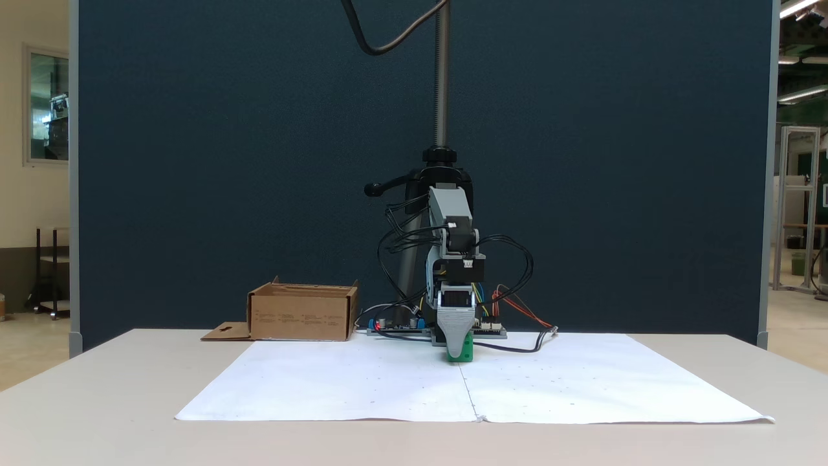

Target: Grasp a green dice and put it in the bin.

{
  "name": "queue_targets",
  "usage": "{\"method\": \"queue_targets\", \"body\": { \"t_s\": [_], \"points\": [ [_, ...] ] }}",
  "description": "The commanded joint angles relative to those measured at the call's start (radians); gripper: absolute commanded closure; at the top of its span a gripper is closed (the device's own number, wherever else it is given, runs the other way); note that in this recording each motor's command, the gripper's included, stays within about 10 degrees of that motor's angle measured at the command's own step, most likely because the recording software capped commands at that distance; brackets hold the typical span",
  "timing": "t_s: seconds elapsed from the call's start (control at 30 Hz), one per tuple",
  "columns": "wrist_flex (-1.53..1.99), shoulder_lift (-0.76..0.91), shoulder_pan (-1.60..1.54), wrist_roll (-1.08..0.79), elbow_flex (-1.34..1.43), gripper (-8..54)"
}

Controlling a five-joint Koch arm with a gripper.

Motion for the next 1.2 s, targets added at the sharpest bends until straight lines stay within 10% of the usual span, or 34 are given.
{"method": "queue_targets", "body": {
  "t_s": [0.0,0.33,0.67,1.17],
  "points": [
    [-0.037,-0.003,-0.023,0.063,-0.002,4.1],
    [-0.091,-0.048,-0.018,0.064,0.011,7.8],
    [-0.121,-0.048,-0.017,0.064,0.035,33.6],
    [0.081,-0.048,0.179,0.026,-0.348,33.6]
  ]
}}
